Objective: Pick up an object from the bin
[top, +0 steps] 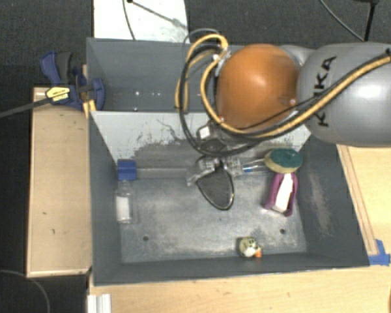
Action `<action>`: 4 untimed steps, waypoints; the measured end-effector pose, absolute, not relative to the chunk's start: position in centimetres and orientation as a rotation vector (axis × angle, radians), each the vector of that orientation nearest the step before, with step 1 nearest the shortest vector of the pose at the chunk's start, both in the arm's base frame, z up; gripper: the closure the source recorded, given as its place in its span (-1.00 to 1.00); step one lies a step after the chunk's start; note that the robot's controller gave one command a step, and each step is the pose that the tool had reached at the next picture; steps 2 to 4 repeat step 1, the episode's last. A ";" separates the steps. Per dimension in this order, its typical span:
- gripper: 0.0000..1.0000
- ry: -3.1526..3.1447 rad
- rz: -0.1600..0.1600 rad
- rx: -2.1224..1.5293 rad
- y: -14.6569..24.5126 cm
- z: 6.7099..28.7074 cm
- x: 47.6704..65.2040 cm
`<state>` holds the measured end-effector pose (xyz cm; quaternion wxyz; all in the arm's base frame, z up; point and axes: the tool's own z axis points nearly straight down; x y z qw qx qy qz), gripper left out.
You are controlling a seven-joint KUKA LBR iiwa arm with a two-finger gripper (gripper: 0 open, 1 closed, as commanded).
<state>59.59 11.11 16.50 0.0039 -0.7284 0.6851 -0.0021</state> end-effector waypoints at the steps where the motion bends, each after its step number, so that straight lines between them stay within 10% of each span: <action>1: 1.00 2.165 -0.003 -2.269 11.2 20.0 59.7; 4: 1.00 2.165 -0.003 -2.269 11.2 20.0 59.7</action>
Offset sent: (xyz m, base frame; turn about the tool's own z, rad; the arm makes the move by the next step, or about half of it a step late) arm 0.0001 -0.0001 0.0322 0.0000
